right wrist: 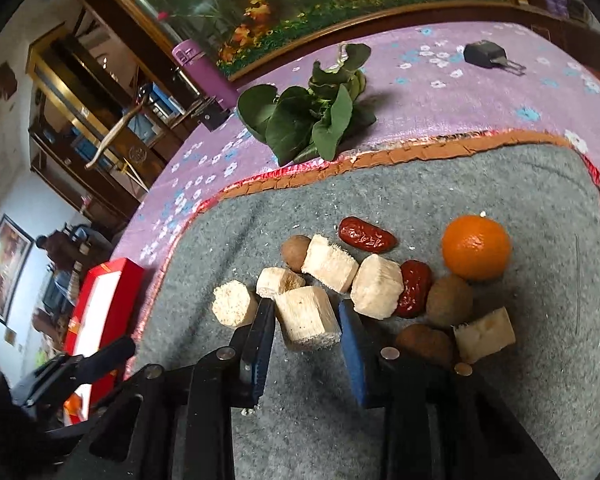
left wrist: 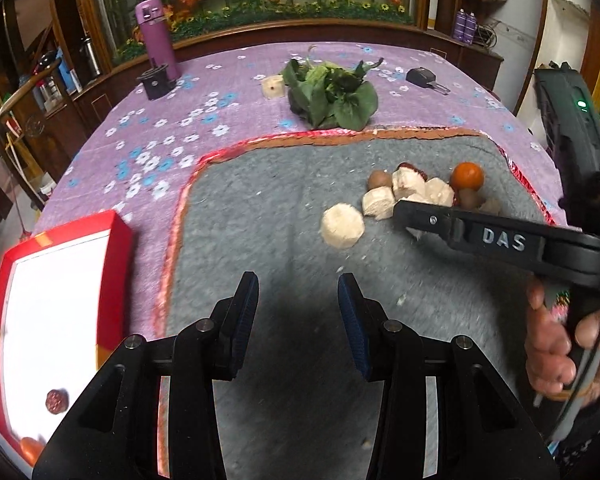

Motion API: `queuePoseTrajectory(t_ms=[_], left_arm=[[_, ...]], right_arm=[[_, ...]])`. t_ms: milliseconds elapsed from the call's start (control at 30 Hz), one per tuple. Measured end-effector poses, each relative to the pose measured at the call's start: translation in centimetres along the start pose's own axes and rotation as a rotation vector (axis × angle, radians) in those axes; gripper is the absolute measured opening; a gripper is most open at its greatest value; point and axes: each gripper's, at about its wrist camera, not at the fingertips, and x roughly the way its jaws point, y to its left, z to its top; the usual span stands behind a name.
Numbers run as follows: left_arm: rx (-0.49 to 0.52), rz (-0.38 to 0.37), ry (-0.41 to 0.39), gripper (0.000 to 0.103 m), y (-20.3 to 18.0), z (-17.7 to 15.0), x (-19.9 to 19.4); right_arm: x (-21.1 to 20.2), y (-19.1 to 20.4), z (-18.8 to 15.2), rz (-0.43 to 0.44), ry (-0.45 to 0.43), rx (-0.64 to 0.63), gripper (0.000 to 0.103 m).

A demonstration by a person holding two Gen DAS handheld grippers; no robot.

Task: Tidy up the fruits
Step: 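Grasp a round tan bun with the left gripper while the right grasps a tan cube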

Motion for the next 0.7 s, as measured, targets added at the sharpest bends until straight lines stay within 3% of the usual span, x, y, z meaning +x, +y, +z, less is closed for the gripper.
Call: queuePoseTrajectory(t_ms=[200, 400, 700], left_arm=[[-0.003, -0.017, 0.011, 0.041, -1.2, 1.7, 1.7], [0.007, -0.02, 0.042, 0.041, -1.9, 2.5, 3.5], [0.033, -0.031, 0.059, 0.041, -3.2, 2.7, 5.7]], right_arm=[[-1.4, -2.2, 0.4, 0.204, -0.015, 0.158, 0.032], [-2.8, -4.0, 0.4, 0.356, -0.067, 0.275, 0.032], [-3.5, -3.9, 0.3, 0.373, -0.084, 0.309, 0.032]])
